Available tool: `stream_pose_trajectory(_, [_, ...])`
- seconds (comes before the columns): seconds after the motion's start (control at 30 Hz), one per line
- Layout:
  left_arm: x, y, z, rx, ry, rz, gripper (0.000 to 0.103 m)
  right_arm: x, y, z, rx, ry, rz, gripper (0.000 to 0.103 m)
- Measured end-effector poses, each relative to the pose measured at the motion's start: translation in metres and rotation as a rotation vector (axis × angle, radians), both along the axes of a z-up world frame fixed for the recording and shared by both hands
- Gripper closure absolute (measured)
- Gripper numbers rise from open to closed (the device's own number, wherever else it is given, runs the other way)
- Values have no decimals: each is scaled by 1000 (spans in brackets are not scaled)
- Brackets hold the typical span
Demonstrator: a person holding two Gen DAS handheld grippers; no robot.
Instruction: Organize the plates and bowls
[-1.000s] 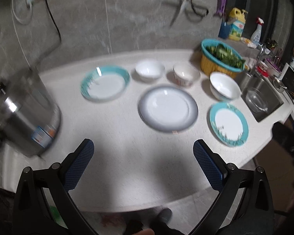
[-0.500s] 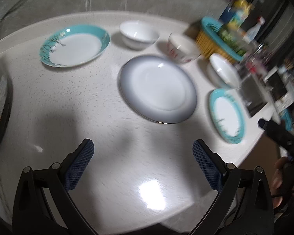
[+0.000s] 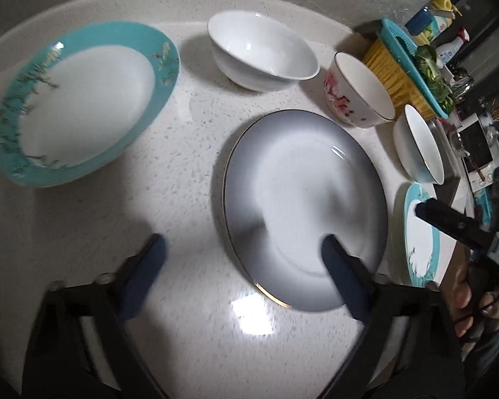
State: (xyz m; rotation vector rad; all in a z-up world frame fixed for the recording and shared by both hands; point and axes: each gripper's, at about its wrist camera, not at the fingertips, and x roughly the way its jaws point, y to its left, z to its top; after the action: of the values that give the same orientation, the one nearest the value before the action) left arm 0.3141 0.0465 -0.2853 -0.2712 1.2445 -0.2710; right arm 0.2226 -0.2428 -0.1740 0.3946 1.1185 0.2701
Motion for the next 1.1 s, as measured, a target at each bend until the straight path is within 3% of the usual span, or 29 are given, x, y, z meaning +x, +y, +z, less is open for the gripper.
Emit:
stream_pose_trajectory(0.03, [9, -1, -9, -14, 31, 1, 40, 6, -2, -7, -2, 21, 13, 19])
stream_pose_trajectory(0.1, [10, -4, -18, -32, 59, 11, 45, 19, -8, -21, 27, 75, 36, 29])
stream_pose_trajectory(0.37, [27, -18, -22, -4, 63, 16, 45, 48, -16, -47, 94, 172, 86, 30])
stream_pose_trajectory(0.5, [24, -15, -21, 19, 57, 11, 46, 50, -14, -52, 127, 172, 114, 29])
stream_pose_trajectory(0.53, [21, -11, -20, 12, 53, 8, 55, 52, -12, -51, 128, 169, 126, 29])
stream_pose_trajectory(0.57, [23, -11, -20, 8, 52, 1, 61, 52, -11, -52, 143, 162, 148, 25])
stream_pose_trajectory(0.6, [25, -11, -21, 6, 57, -8, 74, 54, -10, -52, 157, 159, 166, 19])
stream_pose_trajectory(0.77, [30, -21, -20, 17, 71, -60, 78, 59, 5, -50, 71, 189, 218, 20])
stream_pose_trajectory(0.87, [35, -21, -20, 7, 78, -59, 78, 58, 7, -49, 6, 185, 237, 29])
stream_pose_trajectory(0.93, [37, -21, -20, 14, 79, -57, 78, 61, 2, -49, -25, 194, 228, 45])
stream_pose_trajectory(1.0, [37, -21, -20, 21, 79, -64, 78, 65, -10, -52, -45, 219, 196, 81])
stream_pose_trajectory(1.1, [36, -24, -19, 45, 77, -74, 78, 70, -15, -54, -16, 246, 202, 81])
